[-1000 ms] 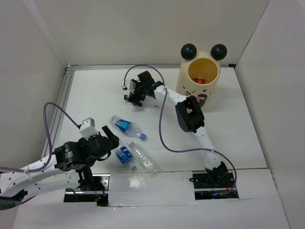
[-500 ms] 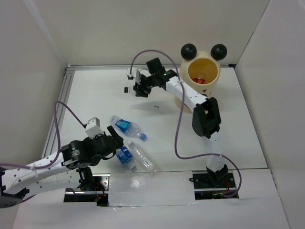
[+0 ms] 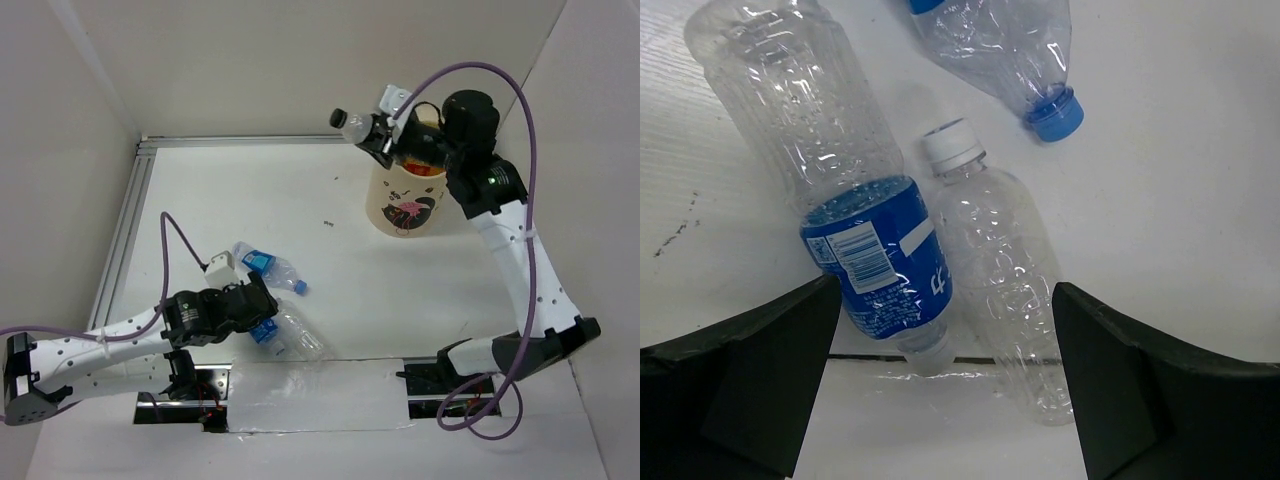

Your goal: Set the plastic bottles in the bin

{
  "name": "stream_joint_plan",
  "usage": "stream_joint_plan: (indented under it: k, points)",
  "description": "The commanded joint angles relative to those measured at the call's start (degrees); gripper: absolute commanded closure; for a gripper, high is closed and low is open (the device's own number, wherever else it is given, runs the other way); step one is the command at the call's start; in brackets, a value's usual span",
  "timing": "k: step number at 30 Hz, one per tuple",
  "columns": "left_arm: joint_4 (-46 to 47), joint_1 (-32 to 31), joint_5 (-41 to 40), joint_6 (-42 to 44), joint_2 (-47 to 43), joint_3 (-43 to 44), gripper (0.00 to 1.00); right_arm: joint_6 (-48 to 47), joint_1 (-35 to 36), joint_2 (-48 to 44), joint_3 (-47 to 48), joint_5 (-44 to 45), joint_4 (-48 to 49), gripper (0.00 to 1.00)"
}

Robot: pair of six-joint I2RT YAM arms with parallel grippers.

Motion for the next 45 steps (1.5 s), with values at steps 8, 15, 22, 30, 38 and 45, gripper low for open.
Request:
stream_joint_plan:
  k: [8, 15, 22, 30, 38, 45]
  points:
    - [4.50, -0.15, 3.87, -0.07, 0.96, -2.10, 0.01, 1.93, -19.23, -6.25, -18.39, -6.99, 8.95, 0.54]
    - [5.03, -0.15, 5.11, -1.30, 0.35, -4.47, 0.01, 2.47, -24.87, -4.06, -20.33, -10.25, 11.07, 0.51]
    - [5.03, -0.15, 5.63, -2.35, 0.42, -5.17, 0.01, 1.76, -26.72, 0.60, -20.33, -11.48, 11.68, 0.30]
    - [5.03, -0.15, 5.63, -1.83, 1.57, -4.65, 0.01, 1.24, -27.24, 2.80, -20.86, -10.96, 14.58, 0.14]
    - [5.56, -0.15, 5.63, -1.83, 2.19, -4.12, 0.01, 4.30, -29.18, -0.62, -18.67, -15.86, 15.11, 0.14]
    - [0.04, -0.15, 5.63, -3.94, 5.87, -0.34, 0.01, 8.53, -30.23, -6.33, -15.83, -21.59, 2.03, 0.32]
